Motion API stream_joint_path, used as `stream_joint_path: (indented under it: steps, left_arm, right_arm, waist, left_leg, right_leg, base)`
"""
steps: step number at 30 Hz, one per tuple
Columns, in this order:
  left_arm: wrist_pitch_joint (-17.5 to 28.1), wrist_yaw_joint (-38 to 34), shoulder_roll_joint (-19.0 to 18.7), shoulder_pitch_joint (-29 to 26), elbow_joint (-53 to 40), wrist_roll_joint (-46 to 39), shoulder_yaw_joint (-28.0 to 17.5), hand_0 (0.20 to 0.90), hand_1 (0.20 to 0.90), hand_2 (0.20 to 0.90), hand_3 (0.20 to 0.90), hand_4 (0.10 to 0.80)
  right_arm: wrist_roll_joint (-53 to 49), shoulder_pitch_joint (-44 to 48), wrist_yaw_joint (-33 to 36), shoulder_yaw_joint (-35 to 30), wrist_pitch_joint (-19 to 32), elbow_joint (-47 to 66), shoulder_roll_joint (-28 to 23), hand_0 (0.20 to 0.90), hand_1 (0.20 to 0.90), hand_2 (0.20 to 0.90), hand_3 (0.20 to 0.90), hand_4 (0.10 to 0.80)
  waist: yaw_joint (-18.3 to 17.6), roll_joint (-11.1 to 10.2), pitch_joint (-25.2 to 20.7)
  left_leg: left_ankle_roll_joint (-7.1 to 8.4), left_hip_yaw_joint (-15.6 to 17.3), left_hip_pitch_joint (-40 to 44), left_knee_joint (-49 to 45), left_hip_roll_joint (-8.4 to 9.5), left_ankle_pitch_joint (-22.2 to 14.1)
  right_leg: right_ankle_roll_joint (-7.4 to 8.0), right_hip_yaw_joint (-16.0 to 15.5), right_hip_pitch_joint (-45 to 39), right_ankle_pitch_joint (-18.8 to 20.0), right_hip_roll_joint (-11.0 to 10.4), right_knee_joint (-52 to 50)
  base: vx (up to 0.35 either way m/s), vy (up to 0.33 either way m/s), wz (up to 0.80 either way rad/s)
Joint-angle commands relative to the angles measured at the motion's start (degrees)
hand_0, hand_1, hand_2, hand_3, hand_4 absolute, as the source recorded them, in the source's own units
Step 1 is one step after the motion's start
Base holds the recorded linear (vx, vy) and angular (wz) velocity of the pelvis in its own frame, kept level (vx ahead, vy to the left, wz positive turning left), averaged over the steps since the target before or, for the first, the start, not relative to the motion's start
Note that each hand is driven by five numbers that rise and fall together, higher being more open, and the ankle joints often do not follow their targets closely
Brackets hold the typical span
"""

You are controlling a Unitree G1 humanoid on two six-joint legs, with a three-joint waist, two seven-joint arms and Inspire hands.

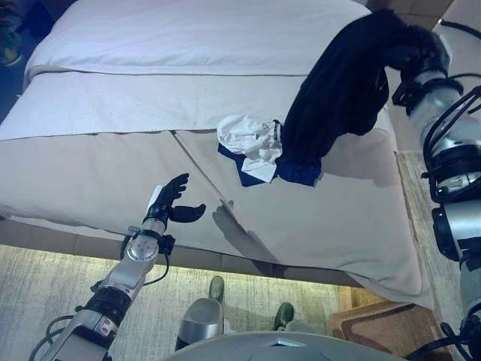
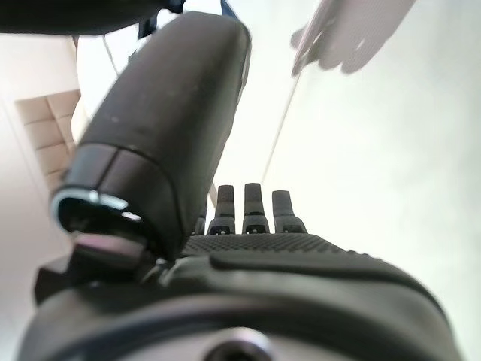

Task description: Pick up the clothes from the bed and place them into the basket

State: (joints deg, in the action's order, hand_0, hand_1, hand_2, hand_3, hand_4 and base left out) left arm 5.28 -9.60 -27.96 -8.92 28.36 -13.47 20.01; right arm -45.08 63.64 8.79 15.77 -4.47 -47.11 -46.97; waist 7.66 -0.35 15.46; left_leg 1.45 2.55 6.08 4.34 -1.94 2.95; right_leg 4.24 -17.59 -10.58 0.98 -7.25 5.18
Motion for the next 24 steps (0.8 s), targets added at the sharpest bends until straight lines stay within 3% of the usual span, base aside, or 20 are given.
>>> stream_joint_path:
  steps: [1,12,17,24]
  left_arm:
    - [6.60,-1.17,-1.75,0.12,1.76,0.53,2.56,0.900,0.900,0.900,0.900,0.800]
    - [7.39,-0.39,-2.22,0.23,3.05,1.18,1.79,0.900,0.900,0.900,0.900,0.800]
    - [7.22,0.09,-2.09,-0.85,3.51,1.32,1.60,0.900,0.900,0.900,0.900,0.800]
    - [5.78,0.30,-1.35,-2.97,4.04,1.34,1.90,0.900,0.900,0.900,0.900,0.800]
  right_arm:
    - [-0.89,10.67,3.21,3.68,8.92,2.94,-7.00,0.300,0.300,0.300,0.200,0.100]
    - [-2.54,8.66,4.31,2.02,6.03,1.81,-15.99,0.300,0.300,0.300,0.200,0.100]
    - [-3.55,3.42,3.65,-2.24,4.70,3.72,-18.06,0.300,0.300,0.300,0.200,0.100]
    - [-6.87,-10.75,1.40,-13.14,4.23,6.92,-20.65,0.300,0.300,0.300,0.200,0.100]
  waist:
    - [-2.69,-2.85,-14.16]
    - [-6.54,-3.09,-14.63]
    - [-9.08,-2.63,-14.38]
    - [-13.52,-1.98,-14.49]
  left_leg:
    - [1.41,4.42,0.47,-0.82,-0.01,-5.37]
    - [1.34,6.85,2.43,0.01,-0.05,-6.10]
    - [1.04,8.24,3.10,0.19,-0.05,-6.54]
    - [0.73,10.50,3.50,0.66,-0.41,-6.88]
  right_leg:
    - [-0.28,3.42,4.00,-1.44,1.84,-2.32]
    - [0.56,6.94,3.74,-0.30,2.31,-0.98]
    - [1.05,9.10,4.35,0.25,2.46,-0.84]
    - [1.47,12.90,5.88,1.11,3.53,-0.51]
  base:
    - [0.043,0.016,-0.16]
    - [0.024,0.014,-0.18]
    - [0.000,0.021,-0.25]
    - [-0.014,0.009,-0.30]
